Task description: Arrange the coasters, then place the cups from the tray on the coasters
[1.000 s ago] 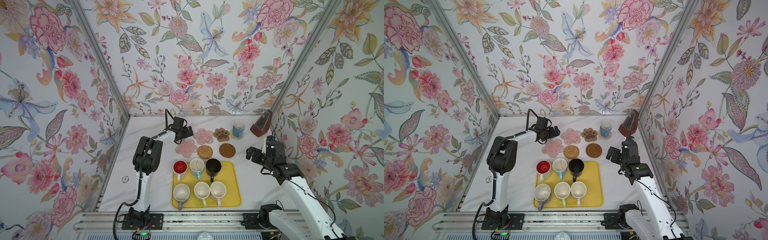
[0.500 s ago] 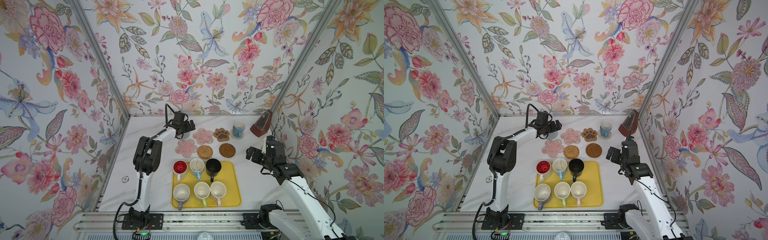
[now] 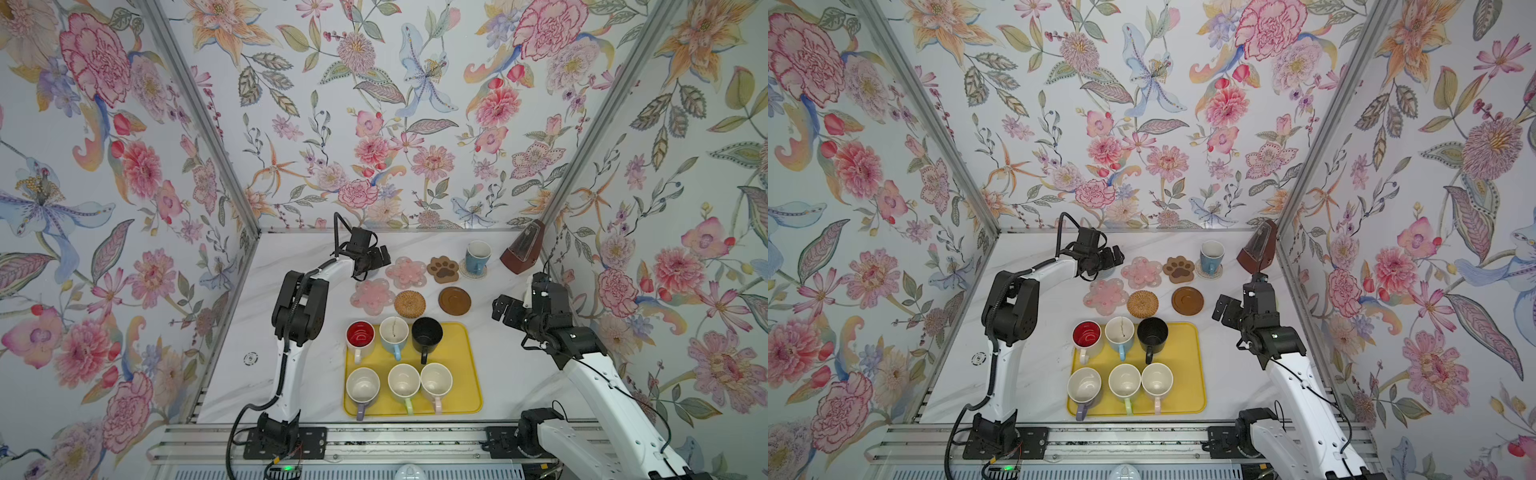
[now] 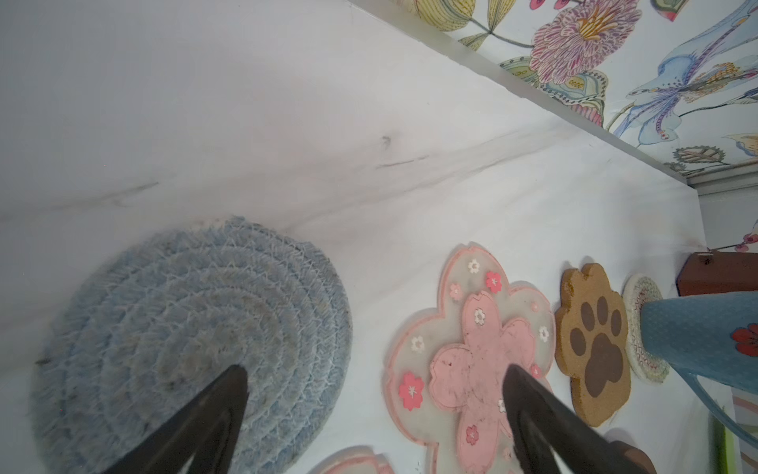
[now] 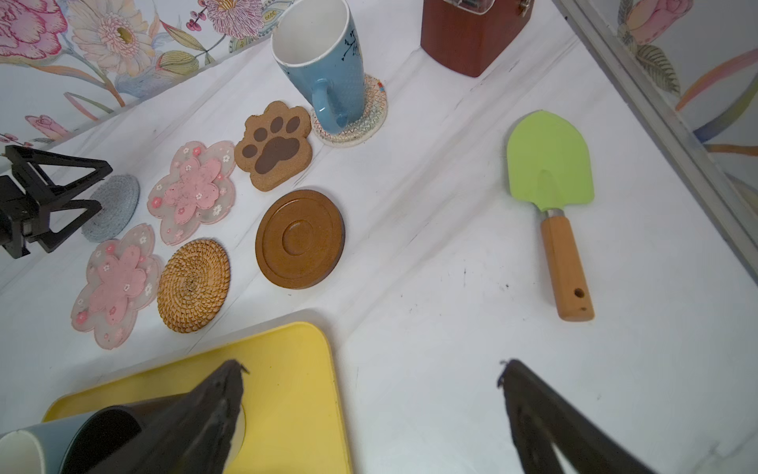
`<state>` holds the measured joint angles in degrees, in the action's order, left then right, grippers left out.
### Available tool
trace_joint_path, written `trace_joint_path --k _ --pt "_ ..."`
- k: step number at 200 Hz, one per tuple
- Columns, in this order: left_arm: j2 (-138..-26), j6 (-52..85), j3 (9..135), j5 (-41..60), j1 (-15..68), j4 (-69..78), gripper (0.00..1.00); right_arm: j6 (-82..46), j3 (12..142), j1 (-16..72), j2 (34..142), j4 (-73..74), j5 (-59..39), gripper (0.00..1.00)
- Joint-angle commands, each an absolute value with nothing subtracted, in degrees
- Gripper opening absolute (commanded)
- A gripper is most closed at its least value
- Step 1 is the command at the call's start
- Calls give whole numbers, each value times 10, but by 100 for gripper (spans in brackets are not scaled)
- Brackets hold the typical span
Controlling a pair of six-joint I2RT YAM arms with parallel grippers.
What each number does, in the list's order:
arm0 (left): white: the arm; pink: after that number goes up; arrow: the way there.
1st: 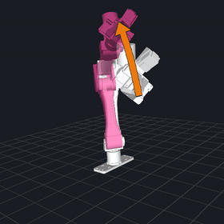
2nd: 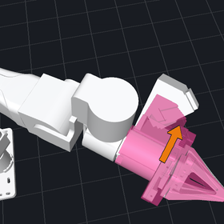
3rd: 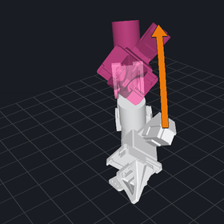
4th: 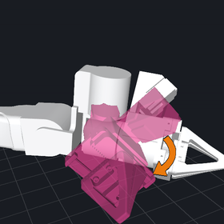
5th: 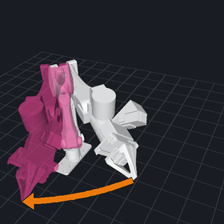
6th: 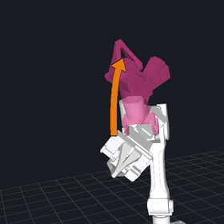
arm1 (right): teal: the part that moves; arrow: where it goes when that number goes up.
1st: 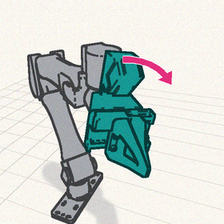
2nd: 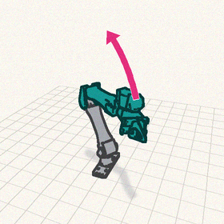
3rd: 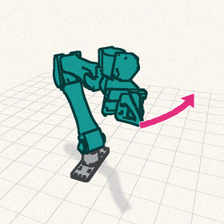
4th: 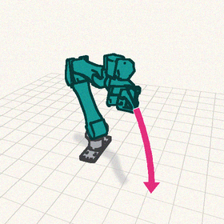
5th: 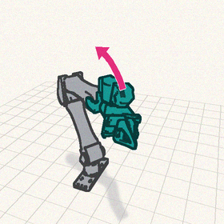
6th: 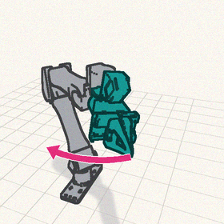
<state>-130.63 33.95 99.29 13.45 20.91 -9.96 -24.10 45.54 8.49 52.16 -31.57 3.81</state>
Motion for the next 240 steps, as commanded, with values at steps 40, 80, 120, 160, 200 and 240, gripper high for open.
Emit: trace_joint_path --k 40,80,120,160,200,240 --pt "-1320 351 985 138 219 -104 99 -249 467 86 516 -327 37 99" --pt "-1318 357 971 138 224 -97 99 -248 465 86 510 -329 38 99" --pt "-1312 366 946 140 229 -85 99 -249 465 86 508 -330 38 99" --pt "-1308 375 928 146 235 -72 99 -250 463 85 507 -330 37 99" --pt "-1300 382 917 151 241 -63 99 -250 462 85 503 -331 37 99" --pt "-1285 392 895 156 246 -48 99 -250 461 85 504 -332 37 99"
